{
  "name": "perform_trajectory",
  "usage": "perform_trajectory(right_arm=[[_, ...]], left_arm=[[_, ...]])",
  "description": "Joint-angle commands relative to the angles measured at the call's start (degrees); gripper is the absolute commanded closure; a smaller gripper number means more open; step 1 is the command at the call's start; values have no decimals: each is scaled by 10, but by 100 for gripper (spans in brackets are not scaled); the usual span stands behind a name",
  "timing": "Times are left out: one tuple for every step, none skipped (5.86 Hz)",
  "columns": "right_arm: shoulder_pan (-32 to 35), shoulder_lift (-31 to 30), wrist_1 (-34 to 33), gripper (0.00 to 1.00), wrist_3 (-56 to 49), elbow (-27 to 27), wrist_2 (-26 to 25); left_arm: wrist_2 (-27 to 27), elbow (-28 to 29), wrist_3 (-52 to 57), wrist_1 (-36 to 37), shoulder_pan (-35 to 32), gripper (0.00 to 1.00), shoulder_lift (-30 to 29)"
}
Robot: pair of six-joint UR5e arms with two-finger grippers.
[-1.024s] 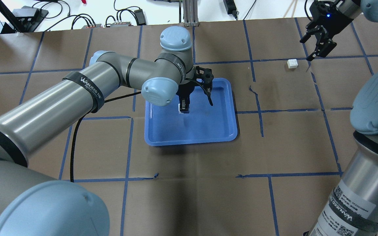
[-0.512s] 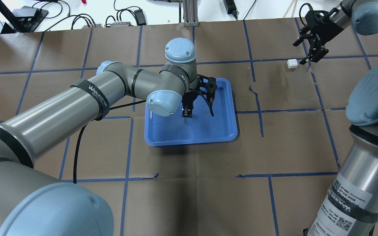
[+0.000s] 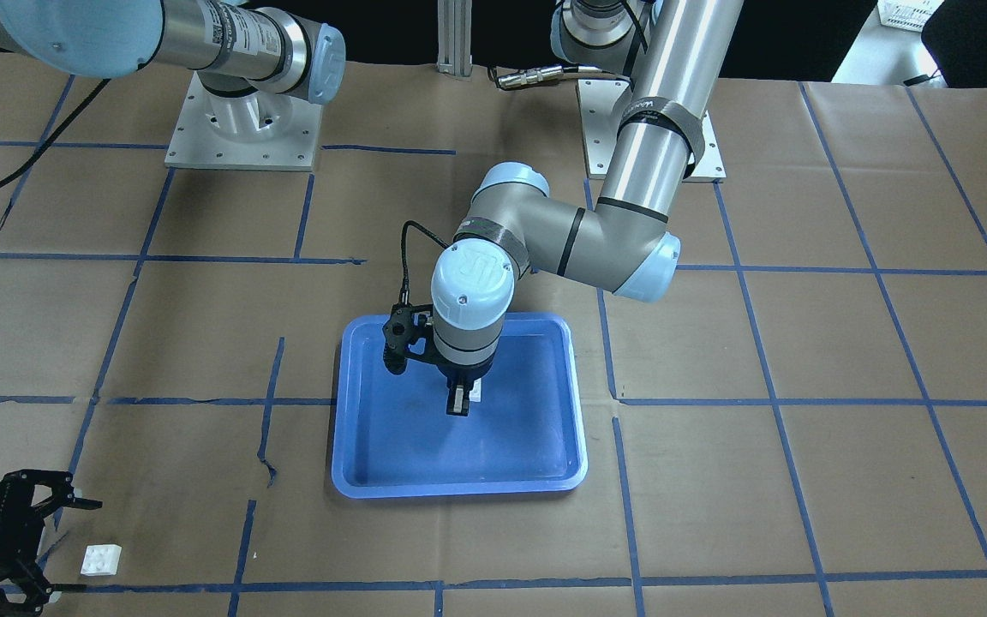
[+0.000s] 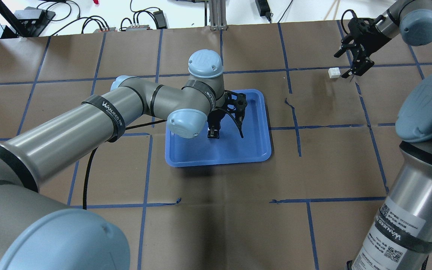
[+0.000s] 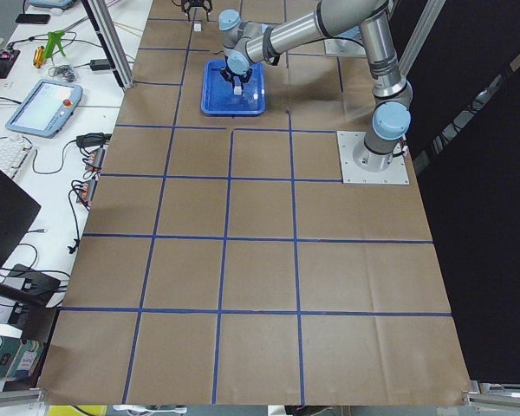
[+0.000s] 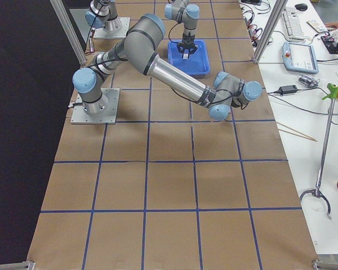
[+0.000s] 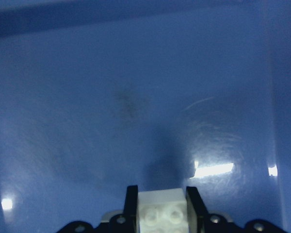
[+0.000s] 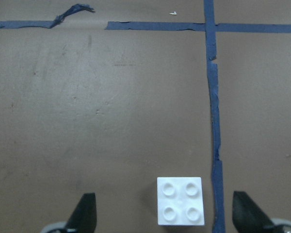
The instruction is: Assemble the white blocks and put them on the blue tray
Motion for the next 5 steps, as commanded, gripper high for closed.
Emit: perform_trajectory(right_arm=[[-1,1,-1,0,-1,18,0],[-2,1,-19,0,-2,25,-1],[-6,2,-22,0,-1,29,-1],[-6,1,-24,3,-1,28,1],[-6,1,-29,14,-1,29,2]], left_arm=[[-3,-5,-18,1,0,75,-1],[-3,-5,-20,1,0,70,-1],[-3,-6,-20,2,0,41,2],[-6,-6,-28,1,0,1,1],[-21,-7,-29,-1,0,1,2]])
